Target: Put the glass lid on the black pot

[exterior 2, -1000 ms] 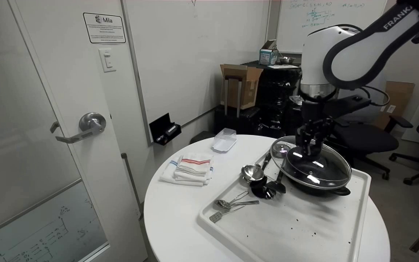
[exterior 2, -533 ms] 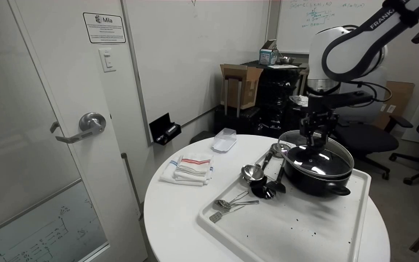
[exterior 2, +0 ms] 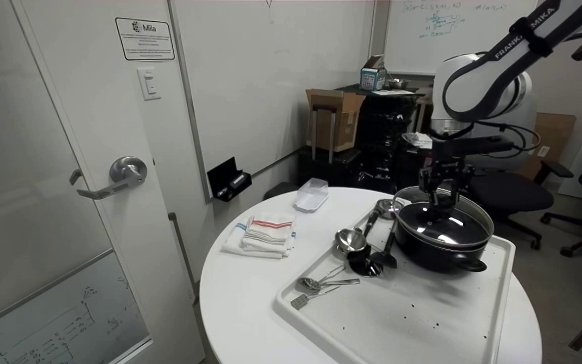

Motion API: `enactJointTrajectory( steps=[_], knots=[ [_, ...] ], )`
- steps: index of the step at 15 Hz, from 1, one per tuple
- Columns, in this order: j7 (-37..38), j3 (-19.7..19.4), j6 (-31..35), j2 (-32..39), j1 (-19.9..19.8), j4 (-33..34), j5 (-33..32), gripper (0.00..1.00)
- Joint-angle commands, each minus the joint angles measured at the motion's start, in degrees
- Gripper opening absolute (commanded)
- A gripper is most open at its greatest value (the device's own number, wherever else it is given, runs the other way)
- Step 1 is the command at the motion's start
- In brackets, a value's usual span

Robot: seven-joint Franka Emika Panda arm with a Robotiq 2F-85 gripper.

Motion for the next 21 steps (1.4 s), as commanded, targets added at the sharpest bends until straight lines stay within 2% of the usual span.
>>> enactJointTrajectory(
  steps=[1,11,21],
  knots=[
    [1.10,-0.65,-1.89,2.66,-0.99,3.90,2.46,0.27],
    [2.95,-1.08,-5.45,10.09,-3.45,12.78,5.91,0.27],
    [5.19,-1.55,-9.70,15.21,-4.24,18.45,6.59,0.27]
  ],
)
